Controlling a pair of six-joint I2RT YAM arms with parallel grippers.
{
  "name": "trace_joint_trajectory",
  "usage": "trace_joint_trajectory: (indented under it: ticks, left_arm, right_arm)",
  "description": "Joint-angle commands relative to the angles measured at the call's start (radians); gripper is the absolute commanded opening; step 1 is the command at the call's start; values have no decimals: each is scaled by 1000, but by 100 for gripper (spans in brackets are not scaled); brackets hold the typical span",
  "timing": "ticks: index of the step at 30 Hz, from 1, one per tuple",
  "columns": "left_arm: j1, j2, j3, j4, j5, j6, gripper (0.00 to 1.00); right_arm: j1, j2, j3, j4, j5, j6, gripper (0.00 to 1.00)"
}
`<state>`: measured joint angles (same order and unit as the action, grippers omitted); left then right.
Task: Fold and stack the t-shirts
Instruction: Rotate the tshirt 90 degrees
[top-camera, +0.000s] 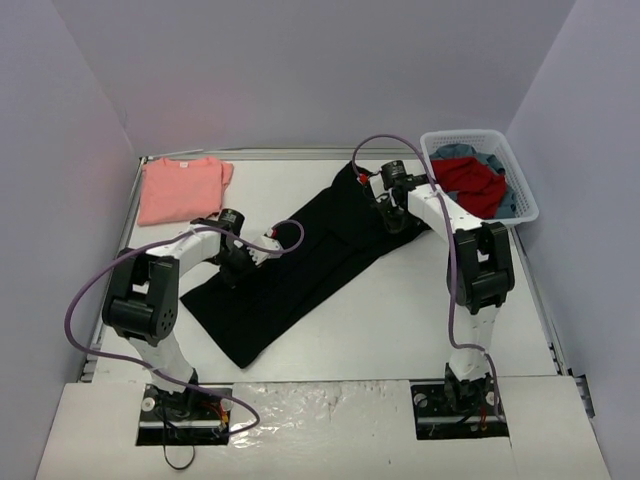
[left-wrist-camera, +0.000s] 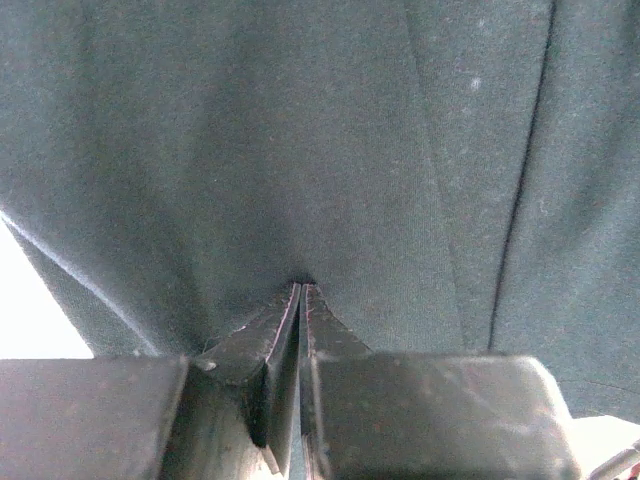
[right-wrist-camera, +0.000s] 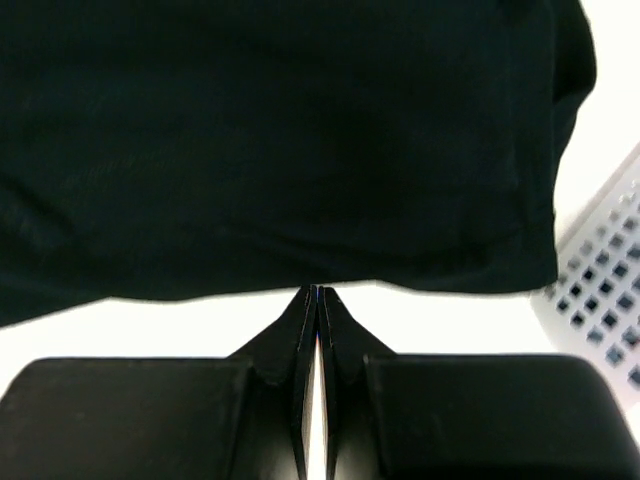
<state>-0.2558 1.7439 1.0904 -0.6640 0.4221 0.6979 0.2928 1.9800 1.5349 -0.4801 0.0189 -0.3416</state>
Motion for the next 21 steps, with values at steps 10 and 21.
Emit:
trace_joint_trajectory:
  ticks: [10, 21]
  left_arm:
    - [-157, 40, -43, -66, 4, -40, 2]
    - [-279, 39, 8, -146, 95, -72, 2]
  right_arm:
    - [-38, 253, 229, -74, -43, -2, 0]
    - [-43, 523, 575, -178, -91, -17, 0]
